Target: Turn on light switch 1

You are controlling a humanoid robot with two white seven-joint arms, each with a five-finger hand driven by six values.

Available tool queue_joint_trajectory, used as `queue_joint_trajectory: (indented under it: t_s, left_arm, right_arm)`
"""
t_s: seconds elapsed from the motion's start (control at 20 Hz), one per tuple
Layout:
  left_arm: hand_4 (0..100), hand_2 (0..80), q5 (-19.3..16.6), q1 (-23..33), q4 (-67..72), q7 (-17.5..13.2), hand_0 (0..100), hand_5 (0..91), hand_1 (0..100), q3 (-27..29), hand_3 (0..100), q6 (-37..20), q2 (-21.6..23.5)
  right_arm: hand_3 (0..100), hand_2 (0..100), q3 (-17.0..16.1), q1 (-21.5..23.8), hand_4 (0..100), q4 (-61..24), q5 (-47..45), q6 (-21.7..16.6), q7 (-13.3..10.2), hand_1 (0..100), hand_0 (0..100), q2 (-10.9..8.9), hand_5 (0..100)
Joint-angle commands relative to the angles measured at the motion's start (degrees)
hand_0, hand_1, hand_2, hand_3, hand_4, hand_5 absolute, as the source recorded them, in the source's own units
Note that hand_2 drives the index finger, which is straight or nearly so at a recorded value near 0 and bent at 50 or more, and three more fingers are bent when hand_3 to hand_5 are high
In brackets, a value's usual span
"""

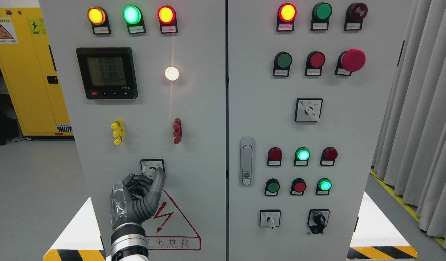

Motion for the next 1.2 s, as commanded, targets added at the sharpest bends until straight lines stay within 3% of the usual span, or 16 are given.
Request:
queue_joint_trajectory:
  t_s: [0.0,0.5,0.75,0.95,1.15]
  left_arm:
    - [88,66.4,0.00,1.69,-0.64,0.05,17,80.4,52,-0.03,96,-0.27,0.05]
    - [88,67.1,0.00,5.82,-2.58,0.14,15,80.4,52,-0.12,97,-5.27,0.49]
    - [88,67.7,0.09,10.56,-3.63,1.10,14,80.4,51,-0.12,97,-12.57,0.93]
    - [88,69.4,1.22,17.85,-3.72,0.84,15,80.4,50,0.67,98,-21.78,2.07]
    - [90,71.5,7.37,29.09,-2.50,-0.74,15,82.4,48,3.30,98,-34.51,3.47]
  right_arm:
    - [0,4,0.00,0.00,0,0.00,-1.67,0.04,-0.04,50,0,0.00,0]
    - [0,4,0.00,0.00,0,0.00,-1.67,0.04,-0.04,50,0,0.00,0]
    - [0,4,0.00,0.00,0,0.00,-1.67,0.04,0.05,50,0,0.00,0]
    - [0,4,0.00,0.00,0,0.00,-1.67,0.04,-0.04,50,0,0.00,0]
    - [0,4,0.00,0.00,0,0.00,-1.67,0.04,-0.04,50,0,0.00,0]
